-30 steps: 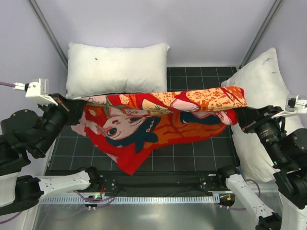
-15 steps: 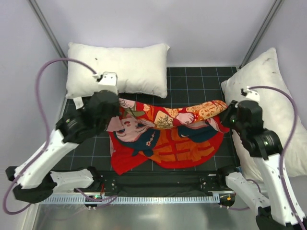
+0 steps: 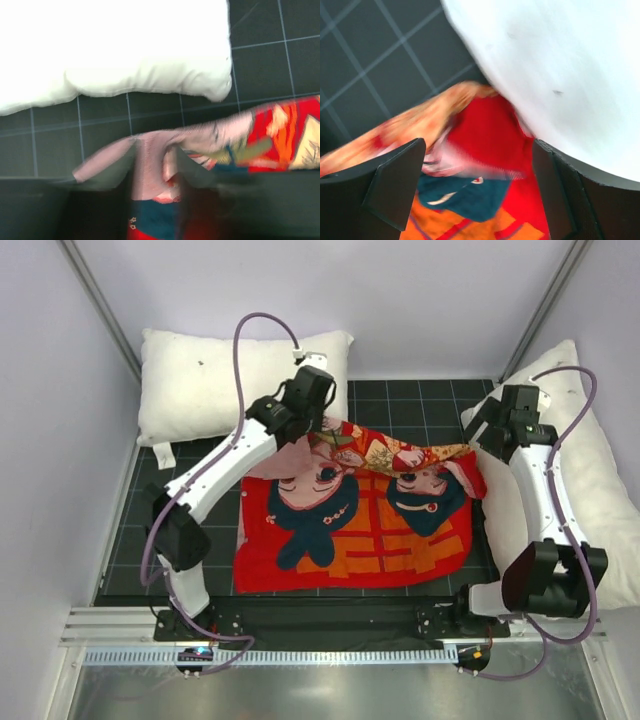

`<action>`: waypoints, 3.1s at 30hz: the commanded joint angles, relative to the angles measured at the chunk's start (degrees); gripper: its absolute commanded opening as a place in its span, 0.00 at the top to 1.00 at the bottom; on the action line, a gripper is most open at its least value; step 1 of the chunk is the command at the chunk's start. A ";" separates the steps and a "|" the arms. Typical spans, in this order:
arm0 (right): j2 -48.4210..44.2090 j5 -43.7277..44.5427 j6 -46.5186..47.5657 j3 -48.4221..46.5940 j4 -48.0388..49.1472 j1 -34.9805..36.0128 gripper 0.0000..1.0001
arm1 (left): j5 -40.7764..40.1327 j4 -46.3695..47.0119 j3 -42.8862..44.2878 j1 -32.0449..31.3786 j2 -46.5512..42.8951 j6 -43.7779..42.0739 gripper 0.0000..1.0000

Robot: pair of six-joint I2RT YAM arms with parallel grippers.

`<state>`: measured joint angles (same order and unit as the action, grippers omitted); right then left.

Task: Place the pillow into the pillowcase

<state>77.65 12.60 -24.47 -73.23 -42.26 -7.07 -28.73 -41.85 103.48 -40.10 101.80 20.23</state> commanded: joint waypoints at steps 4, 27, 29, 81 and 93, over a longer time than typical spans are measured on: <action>-9.43 -15.83 1.88 1.50 8.93 3.73 0.05 | -2.56 -1.04 10.34 1.16 -1.15 -3.35 0.14; 14.18 -31.40 -8.74 12.24 44.08 31.77 0.14 | 25.48 21.78 -50.30 21.64 -33.16 22.04 0.02; 18.91 -32.46 -9.98 9.88 46.64 32.29 0.14 | 25.22 24.17 -51.79 21.81 -32.54 22.92 0.01; 28.61 -30.71 -12.36 8.98 67.49 32.56 0.18 | 6.13 24.27 -15.21 36.23 -28.74 28.90 1.00; 37.21 -27.01 -16.84 0.83 60.01 36.34 0.21 | 5.79 19.88 -35.97 36.23 -48.62 26.45 1.00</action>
<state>111.61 -14.68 -39.13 -68.97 17.52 28.49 -20.38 -28.12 66.50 -4.12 57.12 49.41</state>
